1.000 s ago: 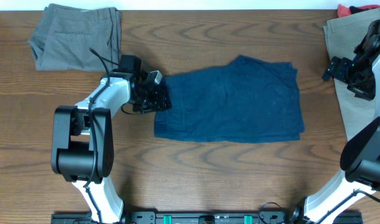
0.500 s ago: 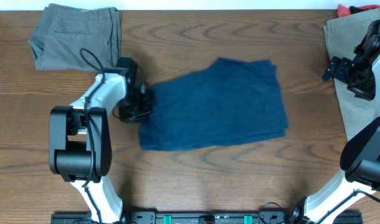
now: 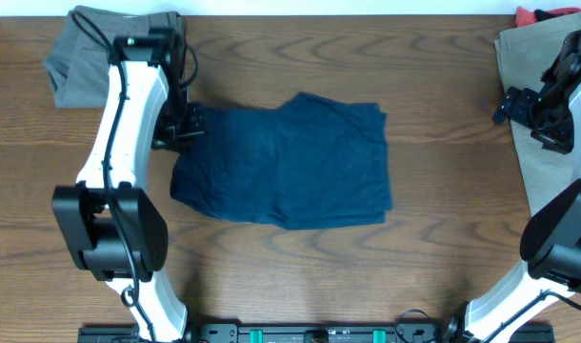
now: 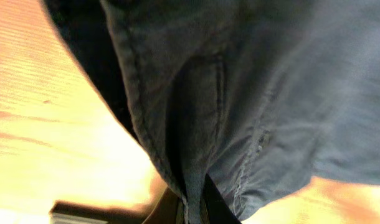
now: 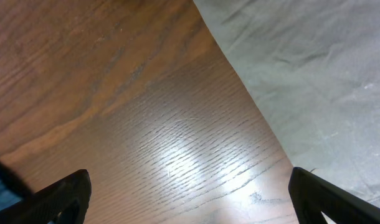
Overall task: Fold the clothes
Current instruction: 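Lift the left edge and fold it rightward over the shorts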
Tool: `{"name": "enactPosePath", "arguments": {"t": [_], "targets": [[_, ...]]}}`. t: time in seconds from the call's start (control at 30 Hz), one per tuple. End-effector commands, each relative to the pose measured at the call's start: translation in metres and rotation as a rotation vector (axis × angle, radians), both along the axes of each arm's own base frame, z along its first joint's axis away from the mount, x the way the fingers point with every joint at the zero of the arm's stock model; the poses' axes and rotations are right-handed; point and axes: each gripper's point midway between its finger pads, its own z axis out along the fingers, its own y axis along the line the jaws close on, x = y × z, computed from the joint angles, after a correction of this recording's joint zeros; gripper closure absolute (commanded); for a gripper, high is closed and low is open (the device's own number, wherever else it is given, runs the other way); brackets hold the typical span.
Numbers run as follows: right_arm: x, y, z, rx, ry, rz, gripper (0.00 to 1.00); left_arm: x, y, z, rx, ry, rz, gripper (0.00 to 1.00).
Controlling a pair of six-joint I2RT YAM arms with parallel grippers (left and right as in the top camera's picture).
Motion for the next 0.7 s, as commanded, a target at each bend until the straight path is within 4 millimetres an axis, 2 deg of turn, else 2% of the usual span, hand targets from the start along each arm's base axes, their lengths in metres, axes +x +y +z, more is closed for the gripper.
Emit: {"name": "enactPosePath", "arguments": {"t": [0.0,0.1,0.23,0.47,0.67], "targets": [[0.001,-0.004,0.007,-0.011,-0.017,-0.018,0.01,0.0,-0.007,0.051,0.061,-0.112,-0.083,0.94],[0.001,-0.004,0.007,-0.011,-0.017,-0.017,0.01,-0.005,-0.028,0.076,0.06,-0.154,-0.147,0.94],[0.001,-0.004,0.007,-0.011,-0.017,-0.018,0.01,-0.008,-0.065,0.093,0.043,-0.21,-0.25,0.94],[0.001,-0.004,0.007,-0.011,-0.017,-0.018,0.01,-0.004,-0.125,0.082,0.013,-0.257,-0.352,0.94],[0.001,-0.004,0.007,-0.011,-0.017,-0.017,0.01,0.007,-0.154,0.064,0.0,-0.274,-0.381,0.94]]}}
